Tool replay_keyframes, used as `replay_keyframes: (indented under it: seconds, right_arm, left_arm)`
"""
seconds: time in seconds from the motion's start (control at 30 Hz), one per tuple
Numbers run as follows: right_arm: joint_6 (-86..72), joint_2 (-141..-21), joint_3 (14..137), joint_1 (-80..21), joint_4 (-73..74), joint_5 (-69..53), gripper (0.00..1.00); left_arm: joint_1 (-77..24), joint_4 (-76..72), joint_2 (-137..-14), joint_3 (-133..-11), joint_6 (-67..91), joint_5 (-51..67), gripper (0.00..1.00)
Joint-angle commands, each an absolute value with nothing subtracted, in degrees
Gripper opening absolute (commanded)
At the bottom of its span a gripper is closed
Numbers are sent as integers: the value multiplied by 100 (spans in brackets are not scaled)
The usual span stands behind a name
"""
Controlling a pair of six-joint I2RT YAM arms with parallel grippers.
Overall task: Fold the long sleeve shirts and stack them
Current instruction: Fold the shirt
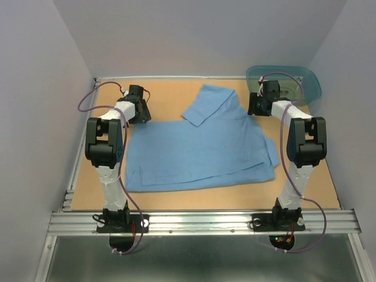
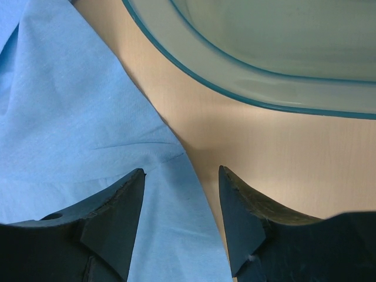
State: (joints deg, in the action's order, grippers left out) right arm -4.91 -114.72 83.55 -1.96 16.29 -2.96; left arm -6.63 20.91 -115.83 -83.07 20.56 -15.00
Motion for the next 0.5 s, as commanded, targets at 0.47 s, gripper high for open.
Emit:
replay_keyframes:
  seconds: [0.47]
  right_arm:
    - [-501, -11601, 8350, -202, 1556, -606, 59]
  left_arm:
    - [-343, 2197, -11935, -8631, 1406, -589, 78]
